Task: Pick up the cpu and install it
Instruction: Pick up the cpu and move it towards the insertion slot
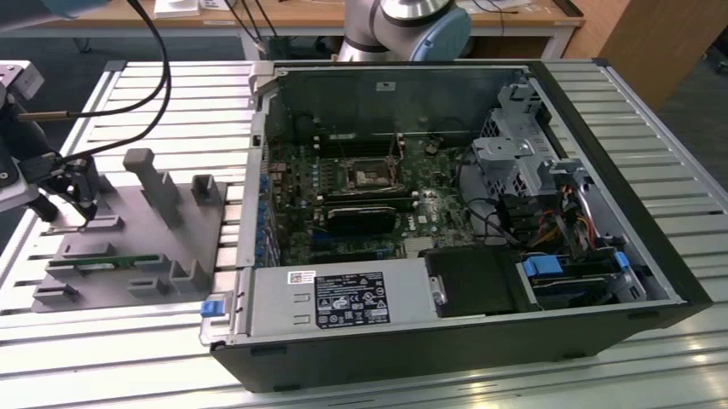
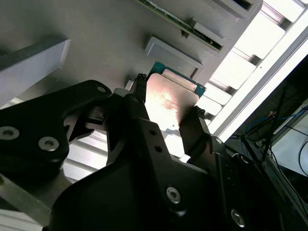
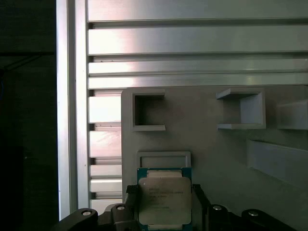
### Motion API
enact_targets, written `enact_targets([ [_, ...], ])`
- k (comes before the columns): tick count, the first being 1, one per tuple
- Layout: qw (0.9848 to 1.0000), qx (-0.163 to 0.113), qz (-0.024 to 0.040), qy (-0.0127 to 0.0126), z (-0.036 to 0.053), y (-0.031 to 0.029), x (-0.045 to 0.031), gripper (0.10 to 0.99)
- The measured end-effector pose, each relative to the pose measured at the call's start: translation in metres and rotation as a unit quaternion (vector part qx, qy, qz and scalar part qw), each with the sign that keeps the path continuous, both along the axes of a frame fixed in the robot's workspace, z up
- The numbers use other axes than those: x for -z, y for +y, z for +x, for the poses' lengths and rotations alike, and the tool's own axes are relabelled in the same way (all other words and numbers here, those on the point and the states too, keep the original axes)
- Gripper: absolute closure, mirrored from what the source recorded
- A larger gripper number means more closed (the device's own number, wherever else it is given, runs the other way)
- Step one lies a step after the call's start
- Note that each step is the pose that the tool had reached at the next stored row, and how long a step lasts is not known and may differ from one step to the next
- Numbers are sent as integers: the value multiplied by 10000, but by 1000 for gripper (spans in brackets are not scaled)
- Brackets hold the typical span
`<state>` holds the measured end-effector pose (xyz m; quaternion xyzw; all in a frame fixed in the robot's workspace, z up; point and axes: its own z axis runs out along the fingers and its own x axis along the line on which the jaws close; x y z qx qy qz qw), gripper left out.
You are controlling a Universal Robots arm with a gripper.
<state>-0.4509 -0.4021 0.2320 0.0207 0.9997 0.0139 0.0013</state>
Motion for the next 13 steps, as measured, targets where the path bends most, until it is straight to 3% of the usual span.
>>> enact_targets([
  [13, 10000, 0, 0, 0, 0, 0, -39, 561],
])
